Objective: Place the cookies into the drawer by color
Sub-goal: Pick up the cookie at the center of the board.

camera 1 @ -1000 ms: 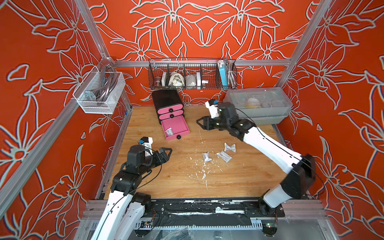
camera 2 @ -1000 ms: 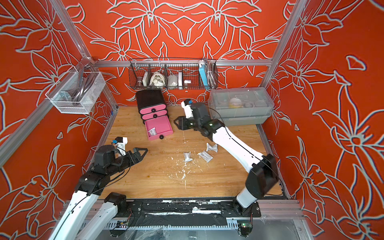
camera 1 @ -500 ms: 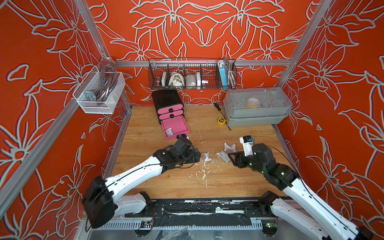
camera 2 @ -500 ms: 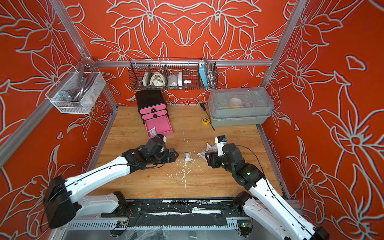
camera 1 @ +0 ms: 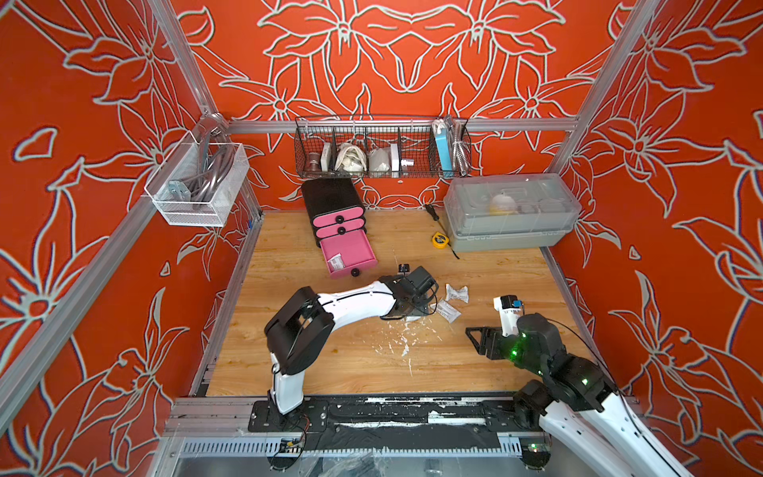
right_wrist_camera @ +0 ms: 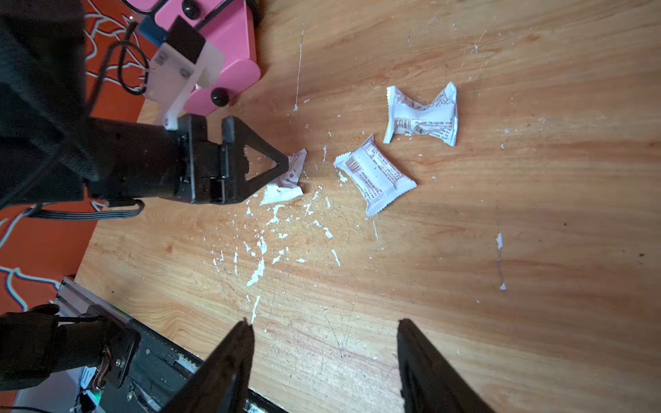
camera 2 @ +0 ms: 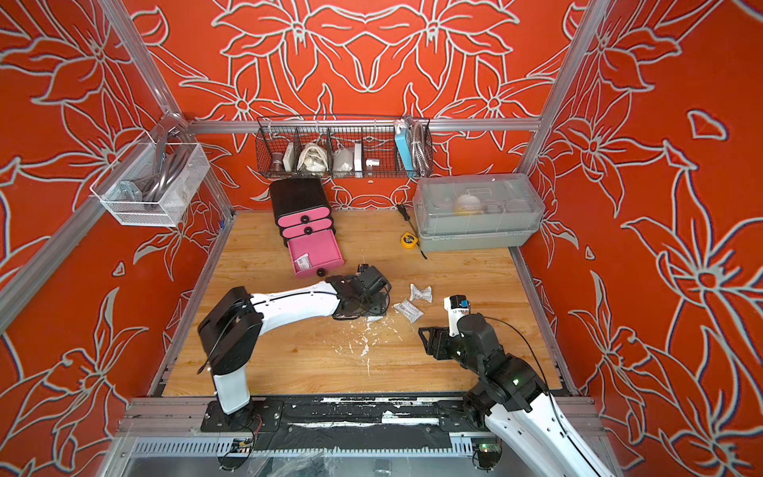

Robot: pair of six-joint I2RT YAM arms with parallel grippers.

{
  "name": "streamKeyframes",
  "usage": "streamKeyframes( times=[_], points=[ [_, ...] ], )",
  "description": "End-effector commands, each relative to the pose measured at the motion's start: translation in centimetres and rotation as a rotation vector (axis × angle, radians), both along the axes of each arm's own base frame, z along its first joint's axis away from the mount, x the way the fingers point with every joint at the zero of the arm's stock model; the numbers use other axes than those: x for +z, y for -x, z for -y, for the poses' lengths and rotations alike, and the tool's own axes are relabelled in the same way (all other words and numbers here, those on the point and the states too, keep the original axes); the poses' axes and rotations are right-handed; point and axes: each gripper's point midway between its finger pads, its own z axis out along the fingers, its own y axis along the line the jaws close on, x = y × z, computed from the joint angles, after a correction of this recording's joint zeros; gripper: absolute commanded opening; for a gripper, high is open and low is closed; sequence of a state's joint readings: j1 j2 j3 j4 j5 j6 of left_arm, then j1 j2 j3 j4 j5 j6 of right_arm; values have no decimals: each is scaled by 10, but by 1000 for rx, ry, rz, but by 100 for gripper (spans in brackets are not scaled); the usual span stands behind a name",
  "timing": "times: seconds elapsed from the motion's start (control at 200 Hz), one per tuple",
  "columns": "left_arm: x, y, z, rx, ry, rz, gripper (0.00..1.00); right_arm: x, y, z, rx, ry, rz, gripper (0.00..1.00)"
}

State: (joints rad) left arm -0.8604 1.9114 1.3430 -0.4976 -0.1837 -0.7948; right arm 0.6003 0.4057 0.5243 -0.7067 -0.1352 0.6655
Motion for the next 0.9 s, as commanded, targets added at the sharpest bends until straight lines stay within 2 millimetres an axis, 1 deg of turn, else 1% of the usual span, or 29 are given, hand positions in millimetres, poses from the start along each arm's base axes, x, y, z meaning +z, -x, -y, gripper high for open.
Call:
streamKeyframes(
  times=[0.0,0.125,0.265,0.4,0.535,0.596,0.701,0.786,0.896],
  points=[
    [-13,0,-2,34,-87,-26,79,-3,10,-7,41,-35,-48,67],
    [-29,-1,4,47,-131,-46,74,1,13,-17,82,-79,-53,67],
    [-37,3,5,71,-145,-61,65,4,16,-16,102,-63,-55,68],
    [-43,7,-4,118,-169,-63,51,4,17,-15,109,-53,-48,68],
    [-45,10,-11,113,-204,-75,38,4,11,-14,85,-58,-29,68],
    [-40,10,-13,111,-212,-70,33,4,6,-11,49,-59,-21,68],
    [-26,10,-17,110,-213,-50,30,4,-4,-2,-37,-45,-6,68],
    [-7,7,-19,109,-206,-11,29,5,-8,-1,-46,-34,8,68],
    [24,-2,-26,112,-214,56,29,6,-6,-4,-19,-38,3,68]
  ],
)
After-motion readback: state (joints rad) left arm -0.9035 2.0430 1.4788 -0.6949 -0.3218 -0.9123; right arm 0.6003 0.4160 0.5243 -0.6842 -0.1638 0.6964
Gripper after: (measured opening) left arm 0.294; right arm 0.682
